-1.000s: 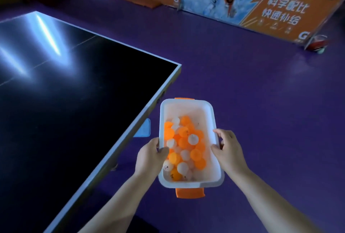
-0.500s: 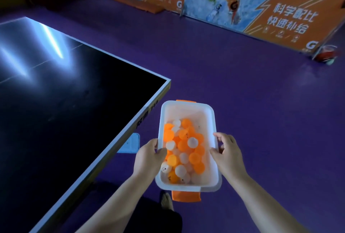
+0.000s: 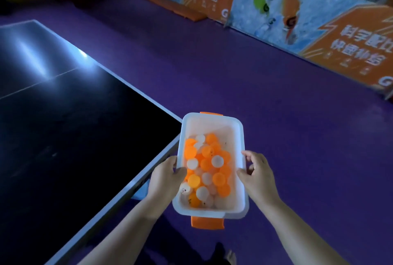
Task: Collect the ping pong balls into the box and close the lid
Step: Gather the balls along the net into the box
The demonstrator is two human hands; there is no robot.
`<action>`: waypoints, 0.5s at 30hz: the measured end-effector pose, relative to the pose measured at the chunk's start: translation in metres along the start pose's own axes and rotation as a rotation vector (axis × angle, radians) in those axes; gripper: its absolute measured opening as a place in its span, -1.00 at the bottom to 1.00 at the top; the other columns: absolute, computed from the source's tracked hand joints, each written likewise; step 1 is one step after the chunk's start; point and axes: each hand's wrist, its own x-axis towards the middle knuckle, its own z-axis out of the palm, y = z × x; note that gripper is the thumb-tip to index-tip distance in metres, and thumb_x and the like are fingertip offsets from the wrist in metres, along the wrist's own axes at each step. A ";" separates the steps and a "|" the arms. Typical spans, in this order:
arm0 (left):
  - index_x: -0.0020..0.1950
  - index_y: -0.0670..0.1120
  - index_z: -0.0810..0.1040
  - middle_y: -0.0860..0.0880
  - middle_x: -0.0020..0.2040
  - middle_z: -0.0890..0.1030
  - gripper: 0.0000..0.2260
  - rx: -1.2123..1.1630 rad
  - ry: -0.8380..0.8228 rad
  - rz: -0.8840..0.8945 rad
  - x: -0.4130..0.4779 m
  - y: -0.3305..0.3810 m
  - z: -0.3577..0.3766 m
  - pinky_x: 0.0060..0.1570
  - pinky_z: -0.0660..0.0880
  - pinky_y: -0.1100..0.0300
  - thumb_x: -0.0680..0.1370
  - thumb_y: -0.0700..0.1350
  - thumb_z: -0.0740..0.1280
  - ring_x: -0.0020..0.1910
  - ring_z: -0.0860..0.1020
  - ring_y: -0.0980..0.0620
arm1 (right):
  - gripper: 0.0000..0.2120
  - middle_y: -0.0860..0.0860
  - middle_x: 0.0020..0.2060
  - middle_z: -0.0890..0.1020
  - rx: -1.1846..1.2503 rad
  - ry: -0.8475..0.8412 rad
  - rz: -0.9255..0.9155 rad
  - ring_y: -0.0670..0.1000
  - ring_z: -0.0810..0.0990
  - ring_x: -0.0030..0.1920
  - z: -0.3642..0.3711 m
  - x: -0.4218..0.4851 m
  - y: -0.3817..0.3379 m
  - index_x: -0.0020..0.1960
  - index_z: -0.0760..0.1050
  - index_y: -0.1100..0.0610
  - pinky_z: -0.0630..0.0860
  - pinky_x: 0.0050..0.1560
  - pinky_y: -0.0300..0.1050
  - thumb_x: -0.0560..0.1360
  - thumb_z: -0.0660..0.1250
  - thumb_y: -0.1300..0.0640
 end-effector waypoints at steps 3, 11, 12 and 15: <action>-0.35 0.02 0.31 0.06 -0.42 0.46 -0.73 -0.059 0.073 -0.062 0.024 0.007 0.002 -0.55 0.30 0.39 0.50 -0.16 0.31 -0.47 0.43 0.14 | -0.56 -0.14 0.02 0.43 0.013 -0.104 -0.080 -0.19 0.46 -0.21 0.010 0.051 -0.006 0.30 0.39 0.00 0.35 -0.31 -0.42 0.45 0.35 0.19; -0.26 0.03 0.46 0.04 -0.29 0.58 -0.85 -0.297 0.461 -0.334 0.049 0.010 0.006 -0.32 0.54 0.08 0.49 -0.14 0.34 -0.31 0.59 0.06 | -0.59 -0.18 -0.07 0.41 0.049 -0.467 -0.477 -0.26 0.45 -0.23 0.048 0.179 -0.053 0.25 0.41 -0.01 0.41 -0.31 -0.43 0.44 0.36 0.19; -0.25 0.02 0.48 0.03 -0.29 0.59 -0.87 -0.324 0.516 -0.367 0.045 0.010 0.009 -0.30 0.54 0.06 0.49 -0.13 0.34 -0.30 0.59 0.06 | -0.60 -0.17 -0.07 0.42 0.049 -0.514 -0.534 -0.25 0.45 -0.23 0.052 0.187 -0.059 0.24 0.41 -0.01 0.42 -0.31 -0.41 0.43 0.37 0.20; -0.19 0.01 0.53 0.05 -0.30 0.60 -0.94 -0.351 0.643 -0.463 0.023 0.012 0.018 -0.35 0.52 0.20 0.49 -0.08 0.34 -0.31 0.58 0.14 | -0.61 -0.14 -0.06 0.44 0.033 -0.645 -0.702 -0.18 0.48 -0.20 0.070 0.198 -0.076 0.21 0.42 0.00 0.40 -0.33 -0.39 0.42 0.38 0.22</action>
